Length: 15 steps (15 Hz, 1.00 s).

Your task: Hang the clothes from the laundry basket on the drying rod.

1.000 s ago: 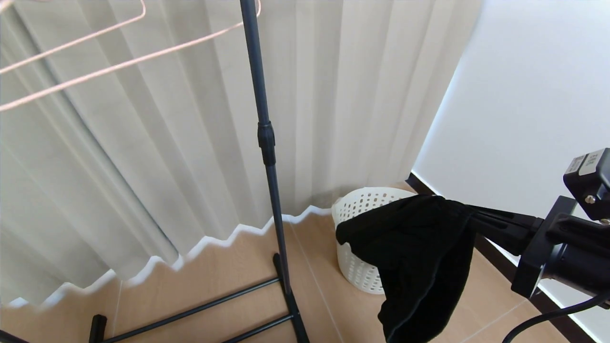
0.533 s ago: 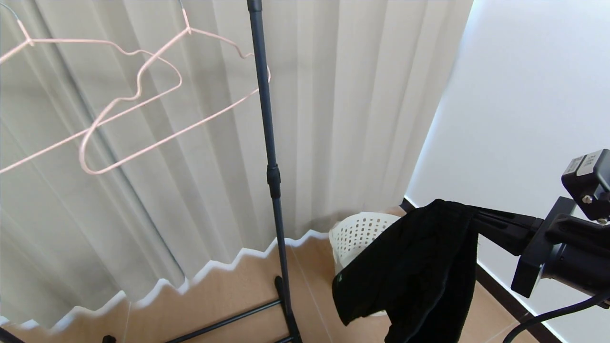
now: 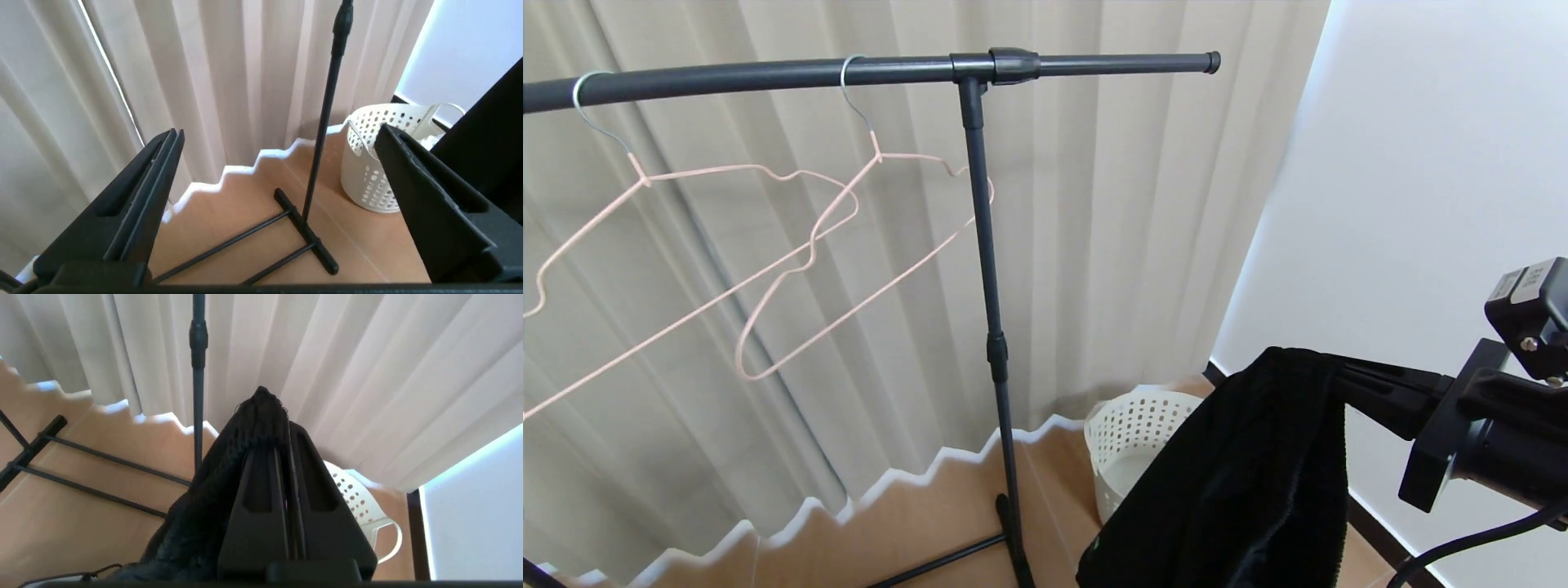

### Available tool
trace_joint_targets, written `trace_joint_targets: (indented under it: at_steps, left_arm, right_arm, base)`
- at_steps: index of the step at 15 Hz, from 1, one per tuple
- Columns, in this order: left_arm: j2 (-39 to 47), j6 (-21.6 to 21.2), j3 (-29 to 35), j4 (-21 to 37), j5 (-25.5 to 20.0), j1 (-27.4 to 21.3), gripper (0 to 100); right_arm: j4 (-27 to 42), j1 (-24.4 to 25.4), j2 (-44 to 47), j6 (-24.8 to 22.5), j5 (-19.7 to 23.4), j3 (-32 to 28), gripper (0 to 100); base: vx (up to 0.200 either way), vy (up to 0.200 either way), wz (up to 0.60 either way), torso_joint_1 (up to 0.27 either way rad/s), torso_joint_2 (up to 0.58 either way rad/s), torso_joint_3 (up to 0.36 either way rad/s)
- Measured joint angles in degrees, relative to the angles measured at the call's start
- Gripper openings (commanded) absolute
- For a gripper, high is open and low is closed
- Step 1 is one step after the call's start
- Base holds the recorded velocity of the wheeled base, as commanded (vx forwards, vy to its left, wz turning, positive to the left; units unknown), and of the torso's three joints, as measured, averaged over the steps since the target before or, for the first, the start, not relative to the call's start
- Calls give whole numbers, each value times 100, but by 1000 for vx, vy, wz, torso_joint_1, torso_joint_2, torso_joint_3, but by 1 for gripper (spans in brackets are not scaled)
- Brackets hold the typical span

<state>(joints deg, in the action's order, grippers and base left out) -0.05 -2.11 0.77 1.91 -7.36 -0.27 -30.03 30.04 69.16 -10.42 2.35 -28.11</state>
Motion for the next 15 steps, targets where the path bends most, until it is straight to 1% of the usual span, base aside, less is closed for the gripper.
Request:
trace_joint_targets:
  at_steps: [10, 15]
  left_arm:
    - [0, 0, 2, 0, 6, 0, 100]
    - [0, 6, 2, -2, 15, 0, 100]
  right_arm:
    - [2, 0, 11, 0, 0, 22, 0]
    - [0, 0, 11, -9, -1, 41, 0]
  base:
    - [0, 0, 0, 228, -566, -339]
    - [0, 0, 0, 184, -420, -238]
